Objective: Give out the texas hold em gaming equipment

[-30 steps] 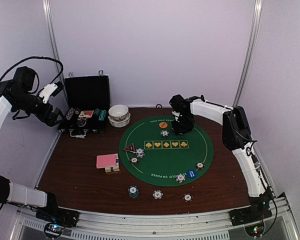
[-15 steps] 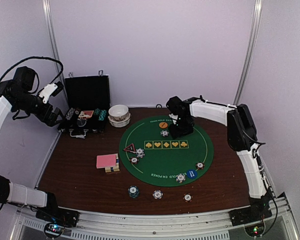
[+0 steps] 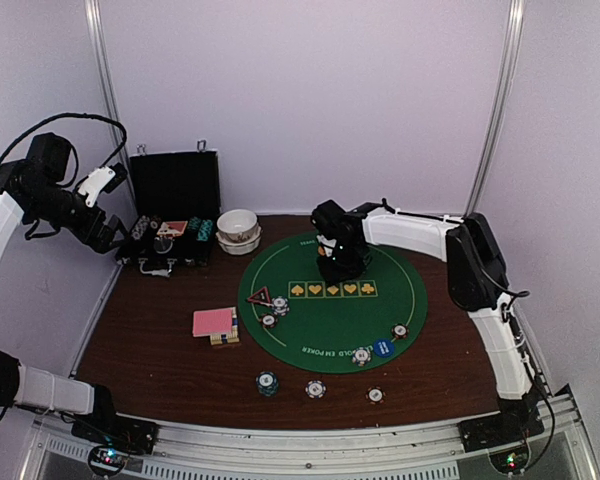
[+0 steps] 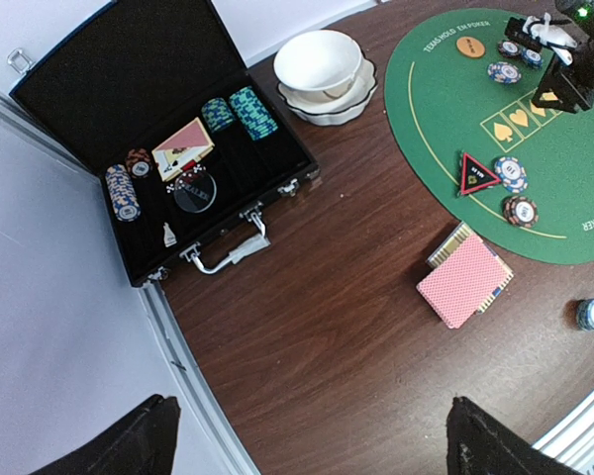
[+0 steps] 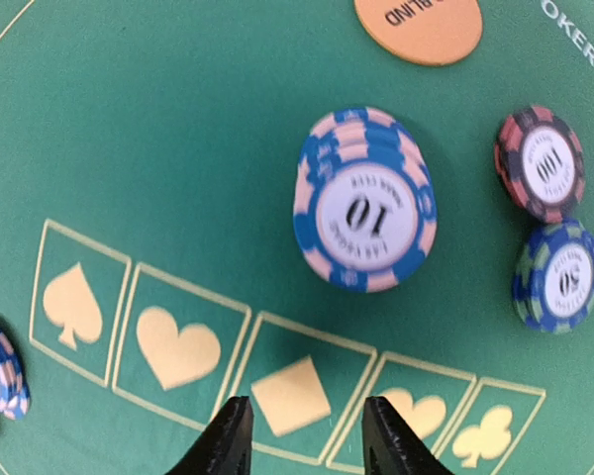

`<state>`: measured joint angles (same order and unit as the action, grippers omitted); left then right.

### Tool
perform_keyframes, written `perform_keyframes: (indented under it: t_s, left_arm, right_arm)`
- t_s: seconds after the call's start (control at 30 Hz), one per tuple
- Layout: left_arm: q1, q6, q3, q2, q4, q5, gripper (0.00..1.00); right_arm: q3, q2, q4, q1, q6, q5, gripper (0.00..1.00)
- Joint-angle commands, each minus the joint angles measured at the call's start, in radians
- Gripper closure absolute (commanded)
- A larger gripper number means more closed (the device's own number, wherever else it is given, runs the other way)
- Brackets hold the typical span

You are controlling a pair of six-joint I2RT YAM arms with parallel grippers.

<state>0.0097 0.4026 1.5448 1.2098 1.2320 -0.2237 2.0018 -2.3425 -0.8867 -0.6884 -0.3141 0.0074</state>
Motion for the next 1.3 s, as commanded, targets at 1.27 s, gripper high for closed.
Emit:
perform_keyframes:
  t_s: [1.27]
  left_arm:
    - [0.008,0.013,0.015,-0.011,-0.020,0.006,0.02]
  right_arm:
    - [-0.089,0.152,0.070,-0.054,-0.019,-0.031,0.44]
